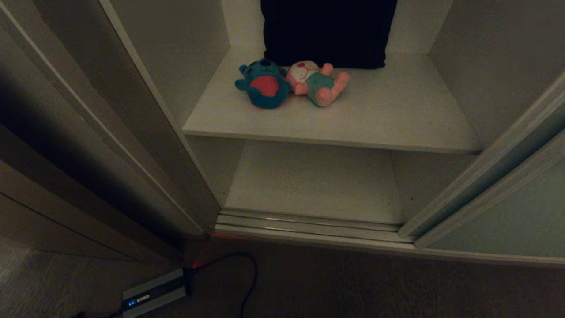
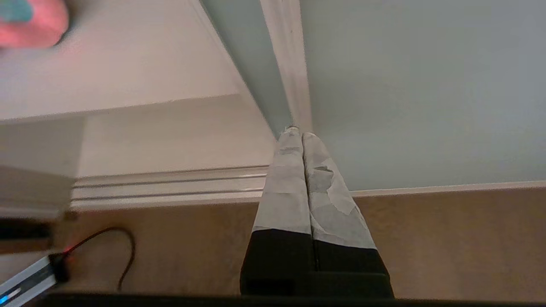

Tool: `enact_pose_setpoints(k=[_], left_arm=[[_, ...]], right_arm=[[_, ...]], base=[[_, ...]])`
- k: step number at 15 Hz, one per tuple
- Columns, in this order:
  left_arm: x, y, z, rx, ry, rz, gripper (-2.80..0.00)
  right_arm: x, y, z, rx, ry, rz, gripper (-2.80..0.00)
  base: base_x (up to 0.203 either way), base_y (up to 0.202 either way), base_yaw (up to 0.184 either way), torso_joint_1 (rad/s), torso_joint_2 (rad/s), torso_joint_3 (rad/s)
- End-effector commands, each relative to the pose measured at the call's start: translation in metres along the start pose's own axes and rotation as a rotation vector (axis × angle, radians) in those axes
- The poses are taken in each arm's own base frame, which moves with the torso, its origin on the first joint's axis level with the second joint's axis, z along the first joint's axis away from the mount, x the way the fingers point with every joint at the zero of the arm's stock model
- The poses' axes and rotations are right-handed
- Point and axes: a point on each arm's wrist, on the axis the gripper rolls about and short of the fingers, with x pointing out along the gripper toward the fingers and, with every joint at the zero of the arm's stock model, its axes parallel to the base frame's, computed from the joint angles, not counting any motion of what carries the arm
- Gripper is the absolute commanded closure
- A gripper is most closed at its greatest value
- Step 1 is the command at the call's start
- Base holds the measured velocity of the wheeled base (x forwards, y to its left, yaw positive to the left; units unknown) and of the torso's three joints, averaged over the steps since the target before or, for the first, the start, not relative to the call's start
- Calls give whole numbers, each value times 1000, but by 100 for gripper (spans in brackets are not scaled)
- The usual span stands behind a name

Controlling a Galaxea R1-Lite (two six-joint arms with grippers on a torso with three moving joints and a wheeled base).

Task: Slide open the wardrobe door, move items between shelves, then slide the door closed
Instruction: Close the door

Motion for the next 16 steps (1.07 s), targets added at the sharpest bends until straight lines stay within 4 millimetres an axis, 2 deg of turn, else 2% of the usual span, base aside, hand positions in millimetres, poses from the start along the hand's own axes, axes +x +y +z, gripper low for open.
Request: enact_pose_setpoints(k=[1,5,10,16], left_arm=[[0,0,0,0,2,0,0],[0,0,0,0,2,-1,0],[0,0,0,0,2,0,0],[0,0,0,0,2,0,0]], right_arm=[[11,-11,-7,35,40,13,0],[19,-17,-7,48,56,22,0],[41,-33,-7,49,59,29,0],[57,-40,-6,37,53,50,0]], base=[[0,0,0,0,0,0],[0,0,0,0,0,0],[0,0,0,0,0,0],[0,0,0,0,0,0]])
